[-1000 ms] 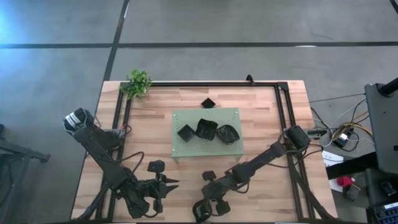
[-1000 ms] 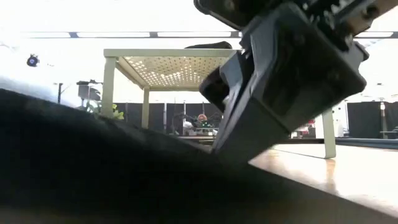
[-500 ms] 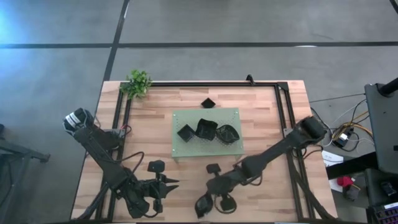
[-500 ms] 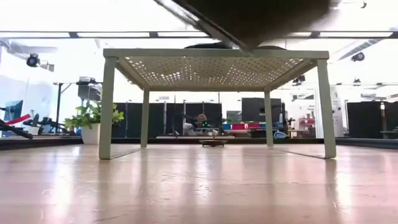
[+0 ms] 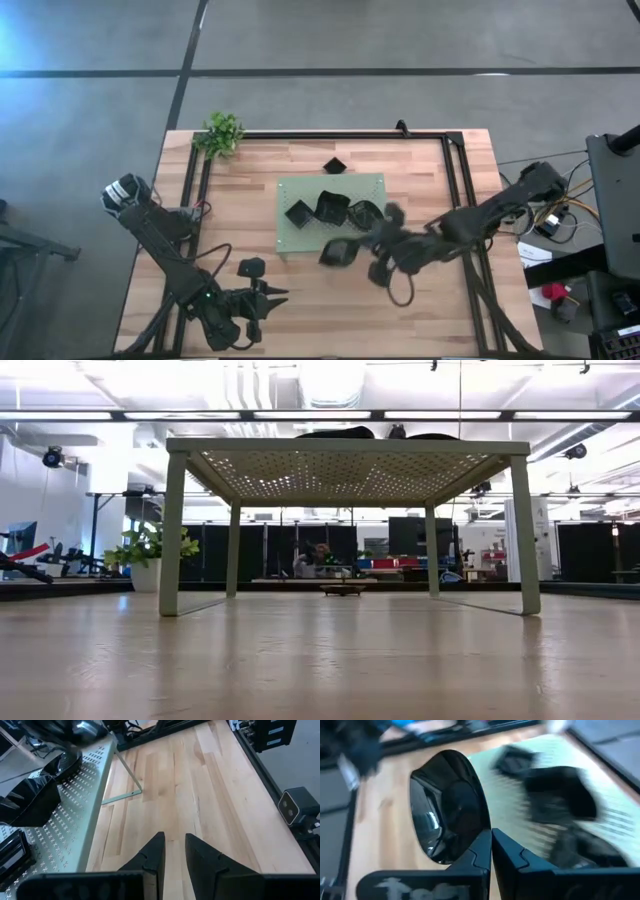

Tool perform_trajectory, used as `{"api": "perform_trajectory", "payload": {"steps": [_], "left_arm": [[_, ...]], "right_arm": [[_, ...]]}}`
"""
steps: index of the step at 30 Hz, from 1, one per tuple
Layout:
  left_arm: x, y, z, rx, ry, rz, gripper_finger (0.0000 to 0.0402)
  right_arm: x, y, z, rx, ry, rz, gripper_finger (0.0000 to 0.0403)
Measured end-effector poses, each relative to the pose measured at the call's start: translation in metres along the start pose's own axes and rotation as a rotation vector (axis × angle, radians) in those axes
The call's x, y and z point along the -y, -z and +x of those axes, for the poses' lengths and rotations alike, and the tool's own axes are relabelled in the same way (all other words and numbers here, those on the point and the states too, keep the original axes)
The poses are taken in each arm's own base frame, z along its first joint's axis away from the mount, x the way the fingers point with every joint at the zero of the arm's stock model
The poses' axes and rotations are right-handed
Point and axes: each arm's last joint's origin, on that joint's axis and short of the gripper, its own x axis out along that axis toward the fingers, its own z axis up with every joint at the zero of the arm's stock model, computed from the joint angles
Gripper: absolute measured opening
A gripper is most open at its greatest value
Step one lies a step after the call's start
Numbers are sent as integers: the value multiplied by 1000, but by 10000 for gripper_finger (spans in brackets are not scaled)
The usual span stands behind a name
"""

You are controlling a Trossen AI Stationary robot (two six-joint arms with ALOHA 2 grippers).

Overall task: Pick & Place Mini shaped plates
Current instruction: Stack the leaf shaped plate on top of the leaf shaped plates on the shelf

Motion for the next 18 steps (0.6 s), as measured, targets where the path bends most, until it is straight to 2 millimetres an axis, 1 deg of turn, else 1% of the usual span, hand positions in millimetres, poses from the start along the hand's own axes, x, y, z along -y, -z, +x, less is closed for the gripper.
{"api": "perform_trajectory", "payload": {"steps": [3,6,12,18], "left_arm": [[0,-1,0,9,-14,1,71],[-2,-1,0,28,-61,-2,71],[-2,-4,0,53,-89,-21,71],[-2,-4,0,53,-89,-21,71]], "right_arm": [[16,-3,-15,19,78,109,8],[29,-3,-23,1,127,202,8],[53,0,-27,-99,212,371,8],[73,2,-29,-149,319,445,8]]}}
